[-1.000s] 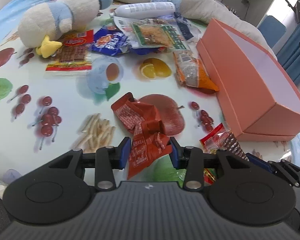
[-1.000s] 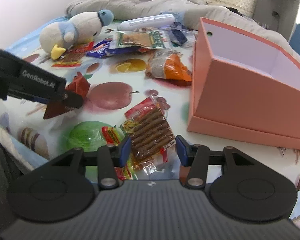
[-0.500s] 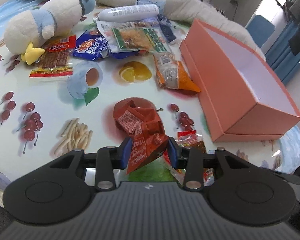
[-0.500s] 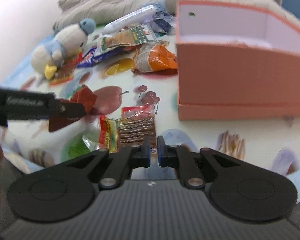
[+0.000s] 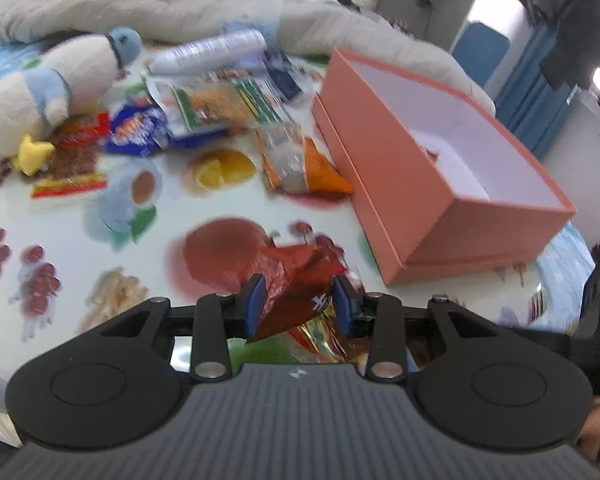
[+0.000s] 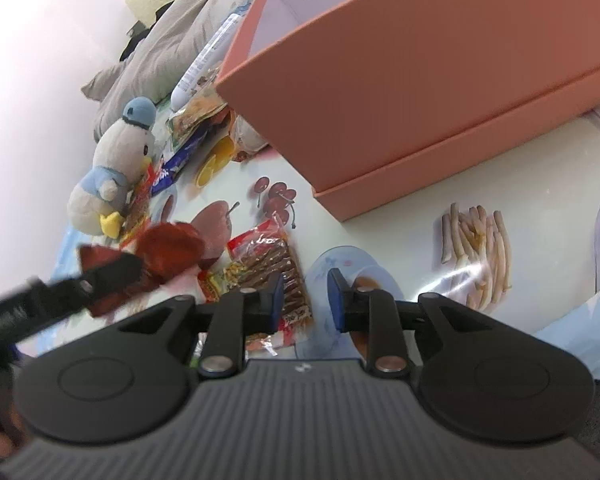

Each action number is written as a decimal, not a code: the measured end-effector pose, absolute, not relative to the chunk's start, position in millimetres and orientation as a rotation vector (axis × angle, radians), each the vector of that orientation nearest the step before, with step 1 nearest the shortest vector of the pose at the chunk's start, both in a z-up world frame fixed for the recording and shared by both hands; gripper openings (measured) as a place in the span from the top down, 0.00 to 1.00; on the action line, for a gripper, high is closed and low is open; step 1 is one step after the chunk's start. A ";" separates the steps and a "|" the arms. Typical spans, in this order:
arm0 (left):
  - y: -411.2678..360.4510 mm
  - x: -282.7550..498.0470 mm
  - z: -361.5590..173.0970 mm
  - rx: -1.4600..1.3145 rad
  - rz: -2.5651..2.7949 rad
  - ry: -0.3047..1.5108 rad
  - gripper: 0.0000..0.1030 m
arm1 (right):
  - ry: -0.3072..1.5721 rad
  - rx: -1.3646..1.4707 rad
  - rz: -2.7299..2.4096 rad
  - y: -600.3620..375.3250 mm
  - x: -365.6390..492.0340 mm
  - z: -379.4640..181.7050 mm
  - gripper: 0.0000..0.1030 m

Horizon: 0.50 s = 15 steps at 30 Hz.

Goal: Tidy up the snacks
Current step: 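Lift the red spicy packet with the left tool while the right tool lifts the clear strip pack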

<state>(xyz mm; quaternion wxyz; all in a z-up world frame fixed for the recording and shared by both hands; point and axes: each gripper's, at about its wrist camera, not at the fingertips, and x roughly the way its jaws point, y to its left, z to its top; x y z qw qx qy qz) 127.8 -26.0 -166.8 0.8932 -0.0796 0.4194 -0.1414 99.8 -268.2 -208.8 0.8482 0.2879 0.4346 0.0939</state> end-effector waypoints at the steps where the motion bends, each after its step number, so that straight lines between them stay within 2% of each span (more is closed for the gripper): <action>1: -28.5 128.0 -172.0 -0.157 -0.298 0.884 0.60 | 0.917 0.629 0.198 -270.3 100.1 -209.7 0.74; 6: -31.3 126.9 -197.0 -0.134 -0.288 0.940 0.61 | 0.929 0.725 0.210 -282.1 102.1 -215.4 0.73; 11: -23.9 124.8 -207.3 -0.142 -0.273 0.947 0.62 | 0.937 0.795 0.253 -284.2 106.4 -217.6 0.58; 15: -23.1 126.2 -209.6 -0.147 -0.273 0.951 0.61 | 0.955 0.790 0.286 -274.9 109.9 -218.8 0.58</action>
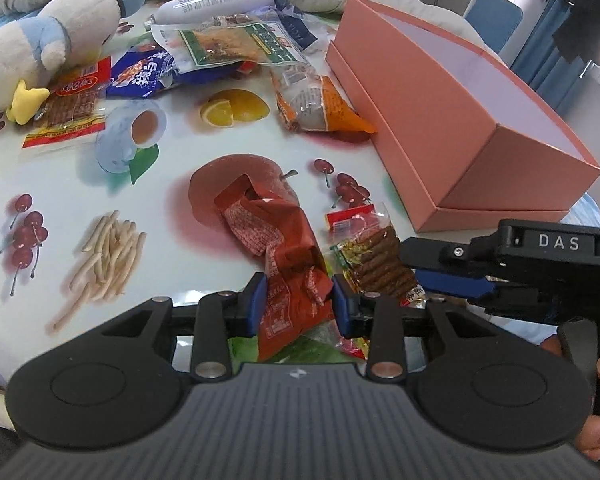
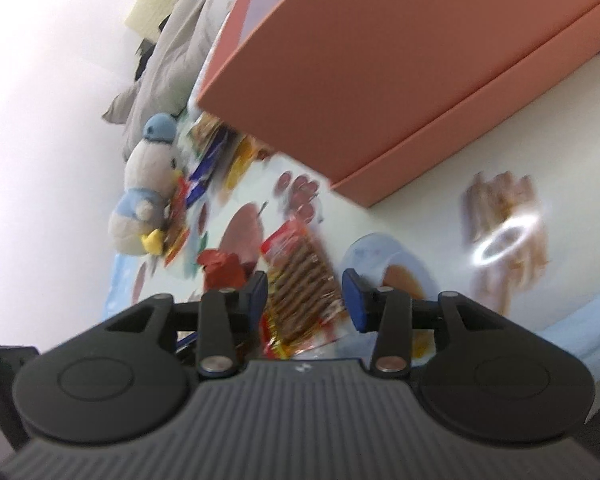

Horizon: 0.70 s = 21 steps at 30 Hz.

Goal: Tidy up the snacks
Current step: 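Lift the red spicy packet with the left tool while the right tool lifts the clear strip pack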

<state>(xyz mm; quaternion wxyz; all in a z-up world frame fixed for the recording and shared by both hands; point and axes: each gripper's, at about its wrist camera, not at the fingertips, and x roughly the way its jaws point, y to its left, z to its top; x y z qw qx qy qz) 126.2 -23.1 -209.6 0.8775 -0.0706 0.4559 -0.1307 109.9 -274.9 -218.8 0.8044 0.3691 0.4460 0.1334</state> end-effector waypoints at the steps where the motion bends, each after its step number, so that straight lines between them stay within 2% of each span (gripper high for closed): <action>1: -23.1 126.2 -210.0 -0.148 -0.273 0.951 0.61 | 0.957 0.789 0.283 -273.8 110.8 -218.4 0.58; 6: -23.2 126.9 -211.2 -0.159 -0.274 0.954 0.61 | 0.965 0.909 0.256 -285.6 113.4 -225.5 0.58; 15: -22.0 127.8 -212.9 -0.169 -0.276 0.958 0.61 | 0.947 0.845 0.273 -281.9 124.8 -223.6 0.58; 21: -22.1 127.7 -213.4 -0.173 -0.274 0.958 0.61 | 0.962 0.924 0.306 -286.6 133.3 -231.8 0.58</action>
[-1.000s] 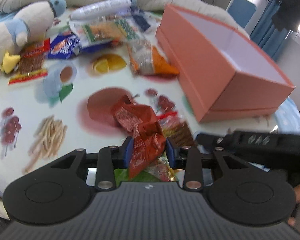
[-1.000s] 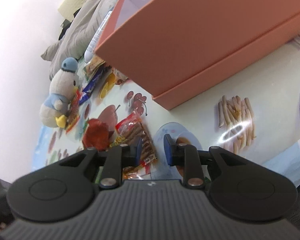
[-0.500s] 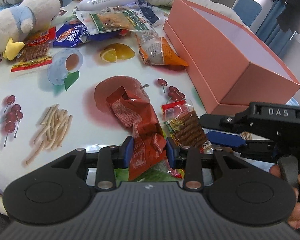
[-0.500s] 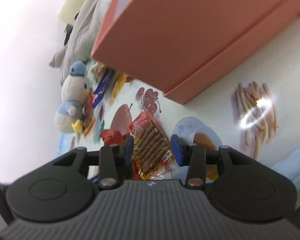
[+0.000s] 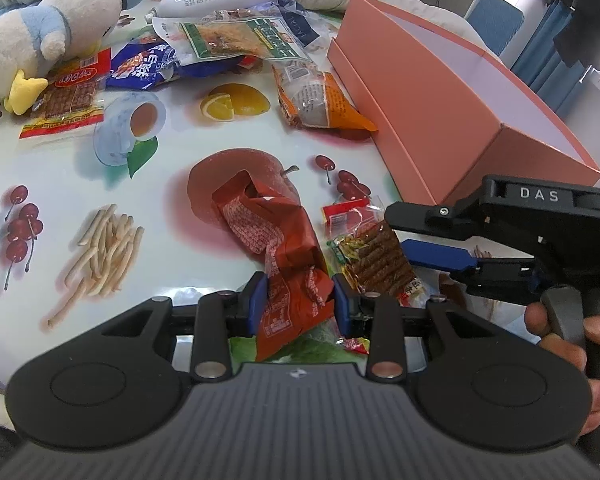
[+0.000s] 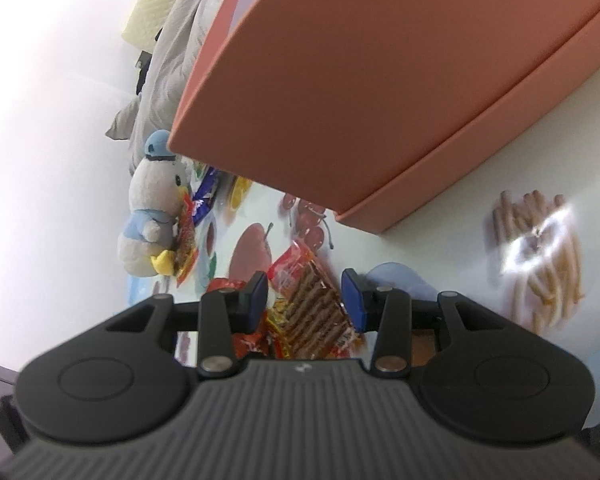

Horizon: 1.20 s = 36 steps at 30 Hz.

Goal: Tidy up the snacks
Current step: 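Lift the red spicy packet with the left tool while the right tool lifts the clear strip pack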

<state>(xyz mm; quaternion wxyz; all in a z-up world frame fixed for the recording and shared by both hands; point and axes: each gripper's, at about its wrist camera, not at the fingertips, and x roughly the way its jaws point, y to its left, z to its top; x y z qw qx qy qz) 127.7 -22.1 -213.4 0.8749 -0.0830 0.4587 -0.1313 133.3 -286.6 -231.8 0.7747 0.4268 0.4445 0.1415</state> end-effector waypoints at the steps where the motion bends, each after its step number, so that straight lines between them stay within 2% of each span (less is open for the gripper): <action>1: -22.3 127.5 -213.5 -0.174 -0.274 0.957 0.61 | 0.964 0.958 0.310 -290.2 133.3 -234.6 0.58; 15: -22.0 127.4 -214.1 -0.176 -0.272 0.956 0.61 | 0.928 1.409 0.420 -317.2 108.7 -258.8 0.56; 28: -22.6 127.3 -214.5 -0.174 -0.274 0.956 0.61 | 0.995 1.405 0.420 -301.9 99.9 -260.6 0.56; 31: -22.8 126.9 -214.5 -0.174 -0.274 0.955 0.61 | 1.003 1.340 0.417 -296.4 100.5 -255.2 0.59; 35: -21.8 126.7 -215.5 -0.178 -0.275 0.954 0.61 | 1.012 1.268 0.398 -294.3 100.0 -251.5 0.81; 36: -21.8 126.8 -215.6 -0.178 -0.275 0.954 0.61 | 1.013 1.255 0.392 -293.4 99.8 -250.5 0.81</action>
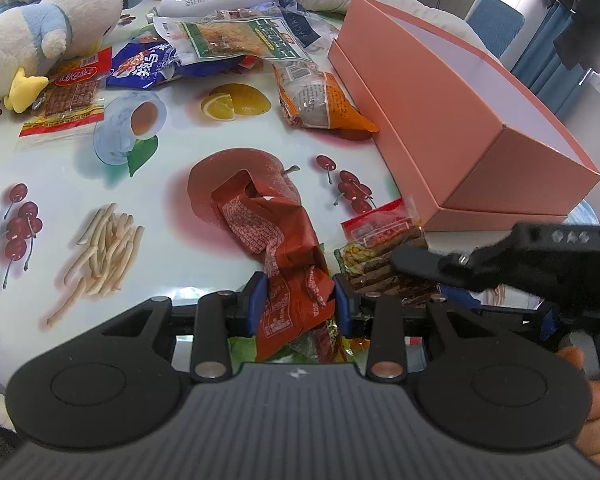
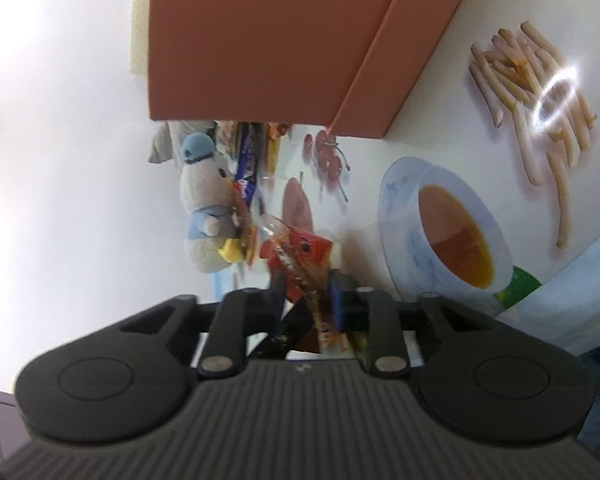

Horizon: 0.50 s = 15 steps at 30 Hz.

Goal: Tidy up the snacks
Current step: 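Lift the red spicy packet with the left tool while the right tool lifts the clear strip pack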

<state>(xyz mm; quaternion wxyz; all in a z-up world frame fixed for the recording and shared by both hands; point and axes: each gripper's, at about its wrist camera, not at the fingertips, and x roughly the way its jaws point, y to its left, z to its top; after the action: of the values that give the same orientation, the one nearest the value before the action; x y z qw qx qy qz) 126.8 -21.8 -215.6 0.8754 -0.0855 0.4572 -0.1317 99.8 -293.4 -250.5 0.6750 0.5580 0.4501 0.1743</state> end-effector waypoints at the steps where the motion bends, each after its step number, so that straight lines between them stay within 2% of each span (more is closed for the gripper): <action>1: -21.7 126.7 -215.5 -0.177 -0.275 0.954 0.61 | 1.009 1.250 0.382 -292.0 99.8 -249.8 0.82; 15: -19.0 126.7 -211.3 -0.191 -0.275 0.950 0.62 | 1.001 0.999 0.320 -279.7 104.4 -225.5 0.89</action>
<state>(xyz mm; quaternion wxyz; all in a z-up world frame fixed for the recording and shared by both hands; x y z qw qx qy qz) 126.7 -19.0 -211.3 0.8758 -0.0916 0.4553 -0.1315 104.4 -279.7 -225.5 0.7486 0.4570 0.4576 0.1462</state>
